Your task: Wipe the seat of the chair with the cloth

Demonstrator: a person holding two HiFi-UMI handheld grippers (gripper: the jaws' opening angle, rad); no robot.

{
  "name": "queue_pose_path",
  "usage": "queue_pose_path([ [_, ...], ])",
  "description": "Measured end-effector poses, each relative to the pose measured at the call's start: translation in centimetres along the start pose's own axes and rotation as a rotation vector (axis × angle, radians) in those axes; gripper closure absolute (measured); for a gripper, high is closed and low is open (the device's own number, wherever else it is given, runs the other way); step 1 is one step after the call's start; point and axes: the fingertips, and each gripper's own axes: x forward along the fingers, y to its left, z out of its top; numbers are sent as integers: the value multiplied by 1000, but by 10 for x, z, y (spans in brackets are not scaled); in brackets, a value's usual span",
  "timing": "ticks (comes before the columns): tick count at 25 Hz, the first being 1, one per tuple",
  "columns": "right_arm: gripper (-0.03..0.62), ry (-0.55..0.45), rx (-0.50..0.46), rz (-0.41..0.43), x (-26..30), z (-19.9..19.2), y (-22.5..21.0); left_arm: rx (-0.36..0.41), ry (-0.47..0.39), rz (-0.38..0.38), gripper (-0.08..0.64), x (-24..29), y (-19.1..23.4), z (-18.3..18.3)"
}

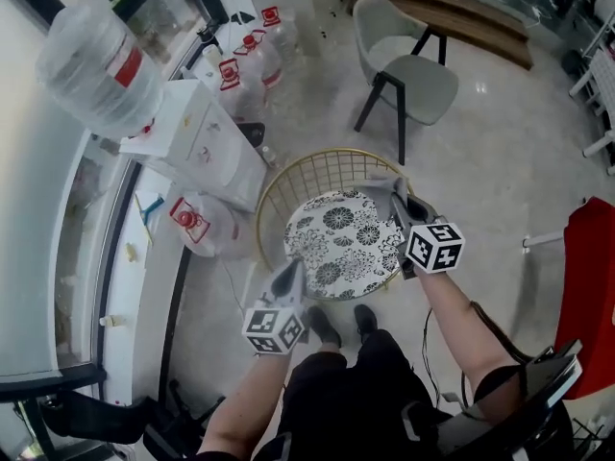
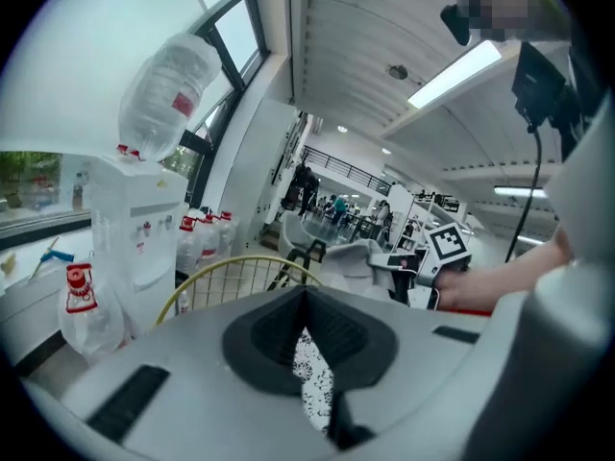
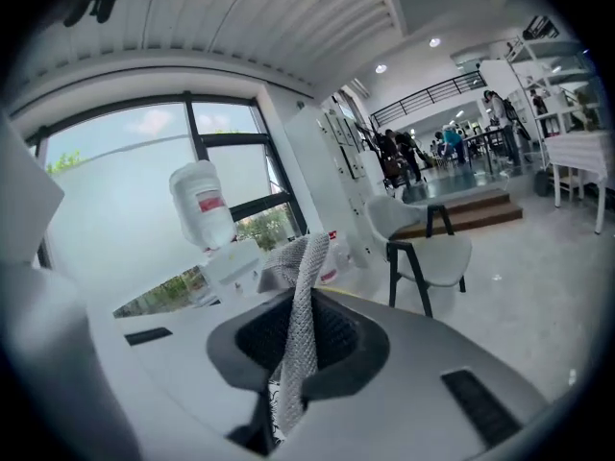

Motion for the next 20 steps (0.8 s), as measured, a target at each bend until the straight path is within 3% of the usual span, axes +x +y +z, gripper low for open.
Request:
queue_pose_path([
  [5, 566, -62, -53, 81, -40, 35, 50, 25, -98, -18, 552, -25, -11, 47],
  [12, 566, -145, -122, 131, -93, 76, 106, 137, -168, -82, 554, -60, -42, 112],
  [20, 566, -190, -255, 162, -120, 107, 145, 181, -236, -15, 554, -86, -50, 162],
])
